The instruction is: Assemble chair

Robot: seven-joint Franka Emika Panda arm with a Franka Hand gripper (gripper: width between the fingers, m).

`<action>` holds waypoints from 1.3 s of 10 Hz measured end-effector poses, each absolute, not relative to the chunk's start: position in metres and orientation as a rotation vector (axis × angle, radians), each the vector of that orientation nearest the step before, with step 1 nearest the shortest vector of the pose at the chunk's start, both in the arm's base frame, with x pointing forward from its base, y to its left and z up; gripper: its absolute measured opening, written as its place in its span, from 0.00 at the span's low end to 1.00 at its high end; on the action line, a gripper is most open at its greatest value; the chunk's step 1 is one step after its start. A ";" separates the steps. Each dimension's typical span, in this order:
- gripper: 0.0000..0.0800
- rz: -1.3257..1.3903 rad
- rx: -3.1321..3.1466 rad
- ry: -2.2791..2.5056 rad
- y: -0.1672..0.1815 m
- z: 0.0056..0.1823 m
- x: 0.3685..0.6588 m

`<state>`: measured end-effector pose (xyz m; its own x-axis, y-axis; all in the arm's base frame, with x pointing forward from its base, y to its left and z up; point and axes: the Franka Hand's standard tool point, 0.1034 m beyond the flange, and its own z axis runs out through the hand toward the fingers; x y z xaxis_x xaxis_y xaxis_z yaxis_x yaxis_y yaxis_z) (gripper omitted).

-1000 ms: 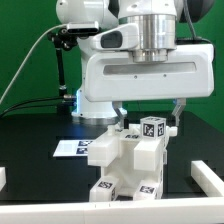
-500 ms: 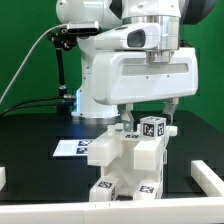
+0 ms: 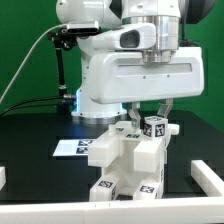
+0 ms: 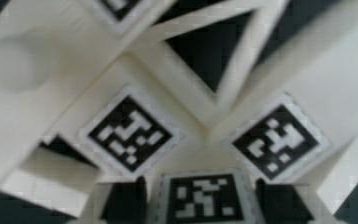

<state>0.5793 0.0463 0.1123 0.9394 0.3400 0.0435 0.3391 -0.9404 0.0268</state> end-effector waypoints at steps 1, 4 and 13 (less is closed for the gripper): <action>0.36 0.074 3.093 0.435 0.047 0.112 0.579; 0.36 0.074 3.126 0.139 0.050 0.112 0.578; 0.36 0.066 3.022 -0.972 0.052 0.112 0.581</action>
Offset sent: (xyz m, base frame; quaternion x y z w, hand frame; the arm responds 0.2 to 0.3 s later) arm 0.0000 0.0000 0.0000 0.0000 0.0000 0.1938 0.9810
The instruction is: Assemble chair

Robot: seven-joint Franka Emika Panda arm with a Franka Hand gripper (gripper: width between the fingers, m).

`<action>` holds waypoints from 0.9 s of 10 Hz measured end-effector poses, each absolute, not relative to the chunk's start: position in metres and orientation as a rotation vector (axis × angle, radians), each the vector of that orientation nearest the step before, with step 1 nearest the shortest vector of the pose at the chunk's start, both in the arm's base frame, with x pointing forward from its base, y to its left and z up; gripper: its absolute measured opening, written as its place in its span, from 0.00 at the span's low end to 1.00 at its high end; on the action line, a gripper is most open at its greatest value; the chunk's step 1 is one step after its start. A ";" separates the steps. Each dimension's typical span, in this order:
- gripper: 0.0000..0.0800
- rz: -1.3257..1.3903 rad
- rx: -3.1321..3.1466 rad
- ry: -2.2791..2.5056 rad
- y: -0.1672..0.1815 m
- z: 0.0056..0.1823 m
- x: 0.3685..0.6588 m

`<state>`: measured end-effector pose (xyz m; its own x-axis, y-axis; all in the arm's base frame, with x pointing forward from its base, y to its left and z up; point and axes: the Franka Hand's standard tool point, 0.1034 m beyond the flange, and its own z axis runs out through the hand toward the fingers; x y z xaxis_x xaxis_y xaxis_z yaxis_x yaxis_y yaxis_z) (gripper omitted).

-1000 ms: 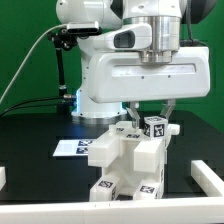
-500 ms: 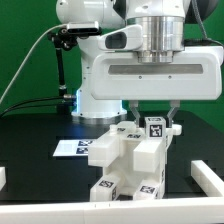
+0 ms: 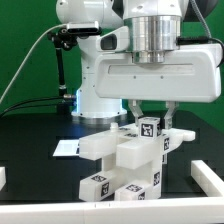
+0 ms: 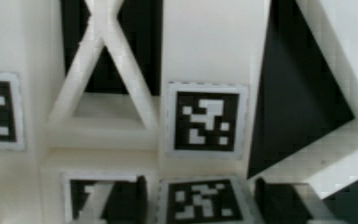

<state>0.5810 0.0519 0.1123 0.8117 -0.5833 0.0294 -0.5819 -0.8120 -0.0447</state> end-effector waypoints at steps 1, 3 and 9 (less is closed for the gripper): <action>0.36 -0.066 -2.941 1.002 0.051 0.112 0.582; 0.36 -0.061 -2.848 1.202 0.052 0.113 0.583; 0.36 -0.041 -2.579 1.570 0.037 0.116 0.588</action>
Offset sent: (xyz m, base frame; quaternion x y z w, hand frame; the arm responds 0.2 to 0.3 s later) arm 0.0033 -0.0109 -0.0012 0.0115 0.0035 0.2754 0.9613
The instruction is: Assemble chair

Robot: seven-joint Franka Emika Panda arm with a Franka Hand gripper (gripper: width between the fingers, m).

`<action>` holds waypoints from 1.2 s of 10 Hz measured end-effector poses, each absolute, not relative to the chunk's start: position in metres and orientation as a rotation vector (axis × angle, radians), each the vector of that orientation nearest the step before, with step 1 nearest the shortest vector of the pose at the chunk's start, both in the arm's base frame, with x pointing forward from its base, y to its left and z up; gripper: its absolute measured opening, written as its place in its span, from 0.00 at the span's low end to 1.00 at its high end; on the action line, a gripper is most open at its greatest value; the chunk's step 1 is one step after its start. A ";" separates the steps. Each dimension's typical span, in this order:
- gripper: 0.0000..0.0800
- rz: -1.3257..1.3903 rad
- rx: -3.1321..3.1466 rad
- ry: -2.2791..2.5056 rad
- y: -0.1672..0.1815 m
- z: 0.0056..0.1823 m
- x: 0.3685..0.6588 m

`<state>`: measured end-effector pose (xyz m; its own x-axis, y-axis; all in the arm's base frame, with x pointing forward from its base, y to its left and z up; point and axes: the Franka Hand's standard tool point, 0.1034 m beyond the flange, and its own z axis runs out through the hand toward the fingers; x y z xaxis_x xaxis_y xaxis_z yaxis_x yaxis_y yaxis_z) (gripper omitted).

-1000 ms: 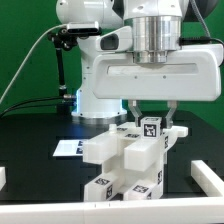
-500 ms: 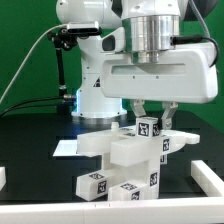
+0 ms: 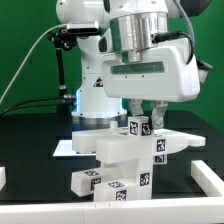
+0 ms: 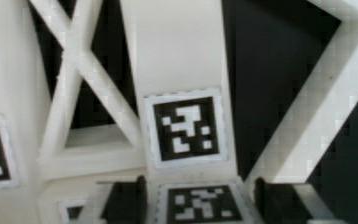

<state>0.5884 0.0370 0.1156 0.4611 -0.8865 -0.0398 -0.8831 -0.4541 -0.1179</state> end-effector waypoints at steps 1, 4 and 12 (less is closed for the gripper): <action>0.36 -0.042 -2.558 1.580 0.033 0.116 0.590; 0.36 -0.055 -2.504 1.595 0.025 0.116 0.592; 0.81 -0.053 -2.506 1.593 0.026 0.116 0.592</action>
Offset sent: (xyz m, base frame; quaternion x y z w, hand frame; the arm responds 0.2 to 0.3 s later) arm -0.0063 -0.0008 -0.0143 0.0415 -0.0467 0.0402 0.9972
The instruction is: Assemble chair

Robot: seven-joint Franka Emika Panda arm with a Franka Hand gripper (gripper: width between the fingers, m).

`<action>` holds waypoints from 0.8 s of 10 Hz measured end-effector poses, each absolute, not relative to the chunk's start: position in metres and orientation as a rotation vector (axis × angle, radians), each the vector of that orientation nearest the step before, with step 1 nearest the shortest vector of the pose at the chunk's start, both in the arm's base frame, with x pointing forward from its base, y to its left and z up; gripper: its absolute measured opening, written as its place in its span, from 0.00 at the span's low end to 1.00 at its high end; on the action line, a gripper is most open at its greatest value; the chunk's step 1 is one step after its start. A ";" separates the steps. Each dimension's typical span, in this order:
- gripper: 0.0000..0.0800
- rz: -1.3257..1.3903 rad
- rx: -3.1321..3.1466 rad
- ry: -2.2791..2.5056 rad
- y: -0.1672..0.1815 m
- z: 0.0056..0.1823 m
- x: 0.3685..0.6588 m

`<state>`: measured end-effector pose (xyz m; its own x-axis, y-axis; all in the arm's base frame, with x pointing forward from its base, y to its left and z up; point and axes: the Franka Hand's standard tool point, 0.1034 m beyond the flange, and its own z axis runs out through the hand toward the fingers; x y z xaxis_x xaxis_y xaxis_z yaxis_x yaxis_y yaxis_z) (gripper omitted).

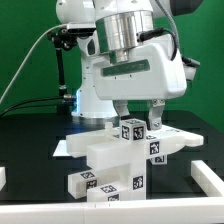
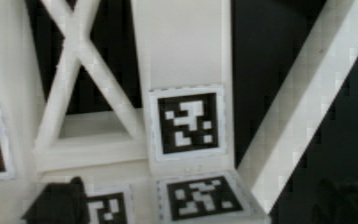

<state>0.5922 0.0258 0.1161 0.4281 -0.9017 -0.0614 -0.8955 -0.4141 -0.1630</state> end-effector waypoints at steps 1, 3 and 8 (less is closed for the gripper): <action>0.81 -0.053 -2.506 1.593 0.026 0.116 0.592; 0.81 -0.039 -2.510 1.558 0.035 0.133 0.592; 0.81 -0.024 -2.512 1.524 0.050 0.152 0.590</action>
Offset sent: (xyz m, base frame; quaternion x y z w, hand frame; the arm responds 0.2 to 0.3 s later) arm -0.0221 0.0239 0.0598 -0.0279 -0.0189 -0.0843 0.9959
